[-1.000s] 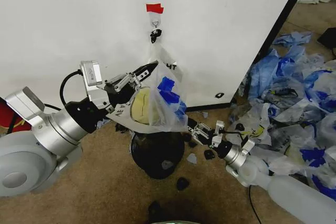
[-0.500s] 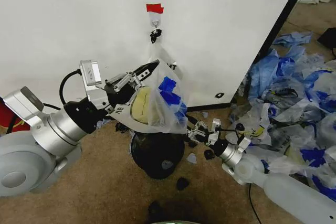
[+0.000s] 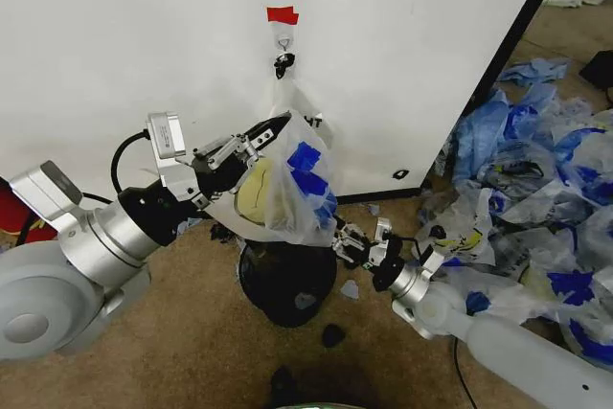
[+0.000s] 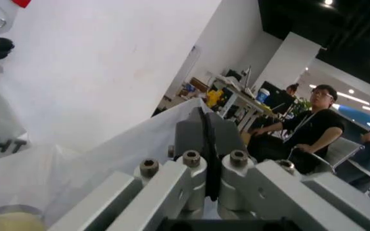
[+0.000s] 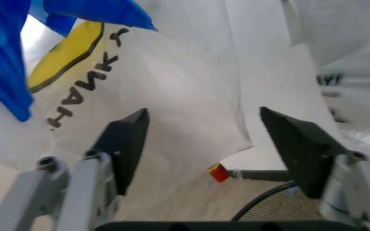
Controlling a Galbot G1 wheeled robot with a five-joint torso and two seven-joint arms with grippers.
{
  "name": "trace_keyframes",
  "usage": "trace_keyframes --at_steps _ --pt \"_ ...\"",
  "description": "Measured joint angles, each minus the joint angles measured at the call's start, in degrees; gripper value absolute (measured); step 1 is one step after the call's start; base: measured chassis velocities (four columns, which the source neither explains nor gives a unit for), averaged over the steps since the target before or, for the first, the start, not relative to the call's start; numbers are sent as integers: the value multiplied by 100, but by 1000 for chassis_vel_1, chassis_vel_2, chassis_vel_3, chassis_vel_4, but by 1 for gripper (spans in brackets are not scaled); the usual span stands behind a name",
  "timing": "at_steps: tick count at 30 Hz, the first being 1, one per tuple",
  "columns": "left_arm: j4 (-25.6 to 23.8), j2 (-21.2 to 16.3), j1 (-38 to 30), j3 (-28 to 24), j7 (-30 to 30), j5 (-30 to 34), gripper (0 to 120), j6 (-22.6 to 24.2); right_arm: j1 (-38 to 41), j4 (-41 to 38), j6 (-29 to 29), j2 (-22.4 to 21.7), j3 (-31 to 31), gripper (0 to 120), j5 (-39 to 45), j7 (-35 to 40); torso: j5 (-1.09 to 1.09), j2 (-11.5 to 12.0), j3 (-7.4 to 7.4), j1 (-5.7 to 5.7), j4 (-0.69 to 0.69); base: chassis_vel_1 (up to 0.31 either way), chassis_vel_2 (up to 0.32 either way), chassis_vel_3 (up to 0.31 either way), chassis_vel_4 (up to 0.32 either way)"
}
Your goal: Pick up the garbage bag from the wall and place it over the trash bin.
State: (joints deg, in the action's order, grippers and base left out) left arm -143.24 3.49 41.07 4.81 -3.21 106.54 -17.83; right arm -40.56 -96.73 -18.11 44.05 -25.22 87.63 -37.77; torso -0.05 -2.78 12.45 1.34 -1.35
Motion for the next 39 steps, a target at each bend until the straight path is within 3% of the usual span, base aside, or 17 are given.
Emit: trace_keyframes --at_steps 17,27,39 --pt "0 48 67 -18 132 -50 0 7 83 -50 -32 -95 78 1 101 -139 -1 0 0 0 0 0 0 0 0" --pt "0 82 87 -29 168 -126 0 -4 -116 -105 -56 -336 390 0 31 -352 0 0 0 0 0 0 0 0 0" --pt "1 248 191 -141 270 -519 0 -37 -360 69 -363 -1095 977 0 -1240 -29 0 0 0 0 0 0 0 0 0"
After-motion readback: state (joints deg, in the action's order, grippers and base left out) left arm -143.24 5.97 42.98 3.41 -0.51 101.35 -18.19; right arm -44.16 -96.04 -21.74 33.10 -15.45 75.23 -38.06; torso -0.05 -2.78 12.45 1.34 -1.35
